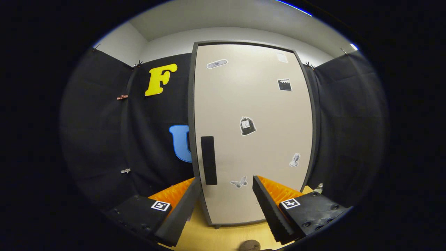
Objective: Open the shoe cabinet door, grab the shoes and put them into the shoe cabinet, then close the shoe cabinet door.
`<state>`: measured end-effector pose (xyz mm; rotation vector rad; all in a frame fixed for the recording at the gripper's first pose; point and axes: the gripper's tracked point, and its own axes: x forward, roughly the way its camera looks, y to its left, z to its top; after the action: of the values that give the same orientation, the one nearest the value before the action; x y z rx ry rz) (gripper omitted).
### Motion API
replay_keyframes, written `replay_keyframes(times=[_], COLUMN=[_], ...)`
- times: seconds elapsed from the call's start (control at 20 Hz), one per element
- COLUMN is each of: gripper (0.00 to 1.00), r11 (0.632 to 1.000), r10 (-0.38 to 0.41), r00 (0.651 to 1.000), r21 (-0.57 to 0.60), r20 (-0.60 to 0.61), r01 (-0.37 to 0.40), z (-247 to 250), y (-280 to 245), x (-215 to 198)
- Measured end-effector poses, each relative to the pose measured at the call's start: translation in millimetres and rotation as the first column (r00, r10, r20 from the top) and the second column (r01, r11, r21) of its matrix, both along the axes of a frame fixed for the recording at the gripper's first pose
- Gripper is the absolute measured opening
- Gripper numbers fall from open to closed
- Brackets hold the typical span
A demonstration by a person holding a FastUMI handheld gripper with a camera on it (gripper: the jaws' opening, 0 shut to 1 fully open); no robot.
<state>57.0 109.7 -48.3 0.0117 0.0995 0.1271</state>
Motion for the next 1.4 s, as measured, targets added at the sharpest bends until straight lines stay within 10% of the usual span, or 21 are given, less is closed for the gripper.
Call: replay_keyframes(times=[1.05,1.25,1.4], gripper=[0.97,0.75,0.34], r11=[0.996,0.997,0.995], r10=[-0.08,-0.073,-0.087], r00=[0.996,0.996,0.995], r21=[-0.028,-0.019,-0.044], r20=[-0.033,-0.057,-0.049], r01=[0.079,0.072,0.085], z=[-35.7,-39.0,-39.8], y=[39.1,42.0,41.3], x=[110.7,110.4,111.4])
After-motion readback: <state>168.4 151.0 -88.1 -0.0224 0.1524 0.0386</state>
